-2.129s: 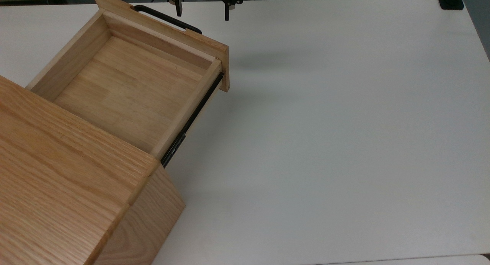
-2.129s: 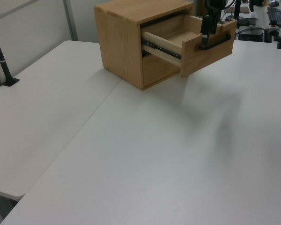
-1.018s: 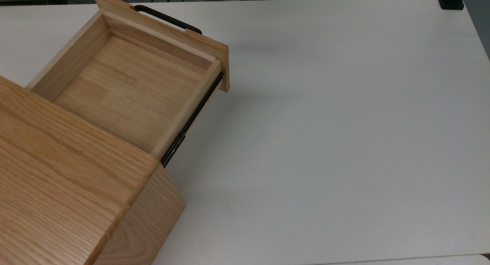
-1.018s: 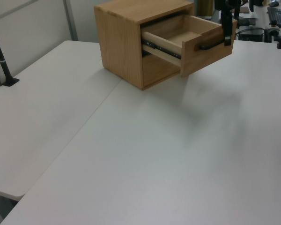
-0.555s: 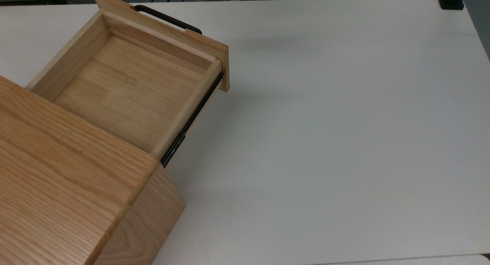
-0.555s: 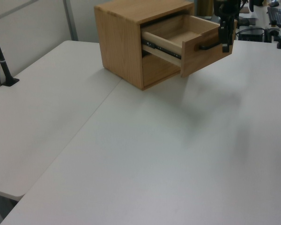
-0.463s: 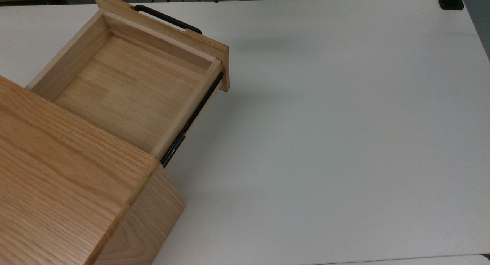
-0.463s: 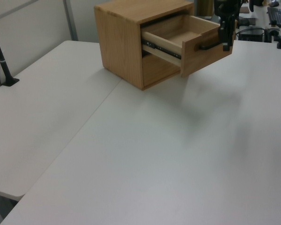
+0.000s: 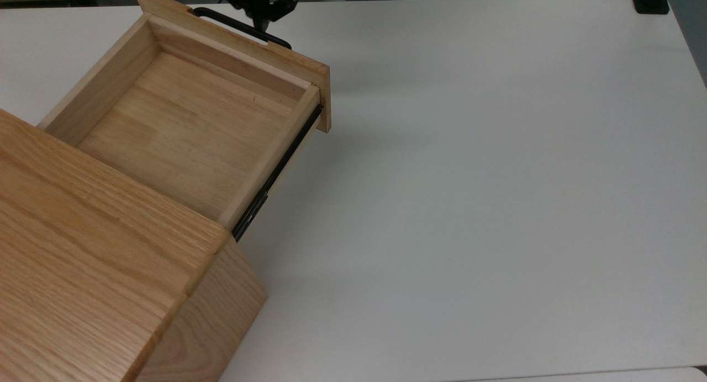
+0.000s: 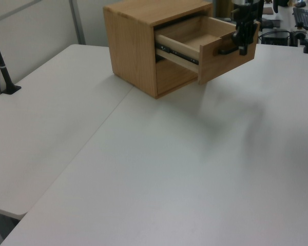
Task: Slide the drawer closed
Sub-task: 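Lower the gripper onto the drawer's front panel near the black handle, then push the drawer front with the gripper into the wooden cabinet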
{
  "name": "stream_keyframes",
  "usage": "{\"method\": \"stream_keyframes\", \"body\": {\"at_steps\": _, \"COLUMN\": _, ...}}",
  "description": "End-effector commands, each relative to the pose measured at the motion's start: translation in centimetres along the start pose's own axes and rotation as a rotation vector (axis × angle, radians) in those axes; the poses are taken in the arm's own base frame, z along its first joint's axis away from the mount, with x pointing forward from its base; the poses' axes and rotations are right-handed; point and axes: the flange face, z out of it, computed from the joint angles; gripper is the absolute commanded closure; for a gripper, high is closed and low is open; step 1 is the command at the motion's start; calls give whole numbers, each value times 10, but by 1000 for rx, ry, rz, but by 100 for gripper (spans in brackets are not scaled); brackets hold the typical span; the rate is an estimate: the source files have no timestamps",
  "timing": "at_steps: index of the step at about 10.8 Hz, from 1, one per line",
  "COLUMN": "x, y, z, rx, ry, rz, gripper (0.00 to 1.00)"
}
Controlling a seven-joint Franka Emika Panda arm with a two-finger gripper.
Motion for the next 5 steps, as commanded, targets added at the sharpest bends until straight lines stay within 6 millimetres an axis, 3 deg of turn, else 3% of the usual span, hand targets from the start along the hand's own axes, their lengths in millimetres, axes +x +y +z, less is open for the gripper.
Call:
{"method": "stream_keyframes", "body": {"at_steps": 1, "x": 22, "y": 22, "z": -10, "rx": 34, "ry": 165, "rz": 110, "gripper": 100}}
{"method": "stream_keyframes", "body": {"at_steps": 2, "x": 44, "y": 26, "z": -16, "rx": 34, "ry": 235, "rz": 115, "gripper": 100}}
{"method": "stream_keyframes", "body": {"at_steps": 5, "x": 105, "y": 23, "z": 5, "rx": -39, "ry": 267, "rz": 110, "gripper": 100}}
